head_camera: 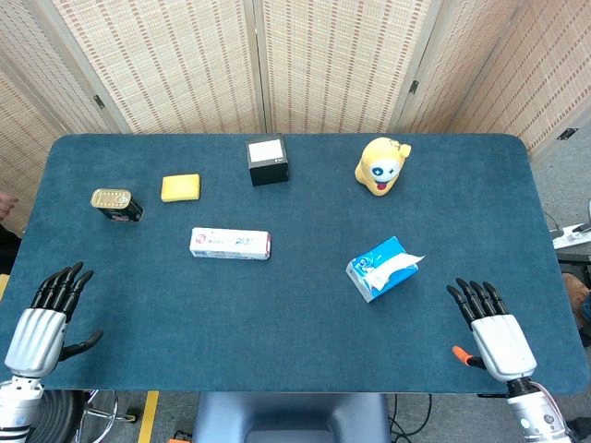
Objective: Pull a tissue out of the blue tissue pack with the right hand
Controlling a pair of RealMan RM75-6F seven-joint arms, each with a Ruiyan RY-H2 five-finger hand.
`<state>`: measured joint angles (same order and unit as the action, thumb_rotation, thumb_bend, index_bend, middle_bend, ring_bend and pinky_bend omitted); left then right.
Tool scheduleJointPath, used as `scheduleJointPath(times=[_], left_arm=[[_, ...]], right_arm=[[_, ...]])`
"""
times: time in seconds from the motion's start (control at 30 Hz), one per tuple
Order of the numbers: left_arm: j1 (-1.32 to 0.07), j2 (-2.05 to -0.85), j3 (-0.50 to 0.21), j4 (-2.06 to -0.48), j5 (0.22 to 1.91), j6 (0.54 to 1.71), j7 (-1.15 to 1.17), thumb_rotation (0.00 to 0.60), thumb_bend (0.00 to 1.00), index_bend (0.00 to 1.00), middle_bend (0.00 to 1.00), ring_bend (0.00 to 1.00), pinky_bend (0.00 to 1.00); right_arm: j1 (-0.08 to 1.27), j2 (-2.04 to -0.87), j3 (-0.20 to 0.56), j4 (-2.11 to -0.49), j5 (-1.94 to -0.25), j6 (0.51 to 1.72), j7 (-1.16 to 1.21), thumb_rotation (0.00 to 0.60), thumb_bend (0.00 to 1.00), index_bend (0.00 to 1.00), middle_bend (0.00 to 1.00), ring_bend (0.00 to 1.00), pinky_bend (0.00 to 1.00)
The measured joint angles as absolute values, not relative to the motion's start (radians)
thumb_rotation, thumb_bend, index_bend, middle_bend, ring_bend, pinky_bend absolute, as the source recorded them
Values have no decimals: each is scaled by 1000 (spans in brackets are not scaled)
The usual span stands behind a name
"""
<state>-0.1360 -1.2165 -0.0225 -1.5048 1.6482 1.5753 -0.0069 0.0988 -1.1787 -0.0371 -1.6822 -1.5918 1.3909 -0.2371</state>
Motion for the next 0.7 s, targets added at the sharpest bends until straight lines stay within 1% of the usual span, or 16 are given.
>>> scheduleJointPath(times=[0.33, 0.5, 0.57, 0.63, 0.7], left_arm=[[-135, -1215, -23, -1507, 1650, 1579, -10, 600, 220, 0, 0, 0, 141], [-138, -1215, -24, -1507, 1644, 1571, -12, 600, 221, 0, 0, 0, 141], [-137, -1214, -24, -1508, 1645, 1574, -14, 600, 220, 0, 0, 0, 141], [-136, -1212, -24, -1508, 1646, 1577, -17, 600, 221, 0, 0, 0, 141], [-136, -1211, -25, -1509, 1645, 1577, -21, 600, 221, 0, 0, 0, 142]], right_arm=[[104, -1190, -29, -1658, -1614, 1408, -199, 600, 3, 0, 0, 0, 0], [122, -1226, -5, -1604, -1638, 1429, -148, 600, 46, 0, 3, 0, 0], [141, -1246, 15, -1580, -1636, 1426, -136, 600, 62, 25, 35, 0, 0], [161, -1260, 34, -1573, -1629, 1413, -141, 600, 81, 83, 94, 0, 0], [184, -1274, 54, -1571, -1618, 1397, -162, 600, 98, 131, 124, 0, 0]])
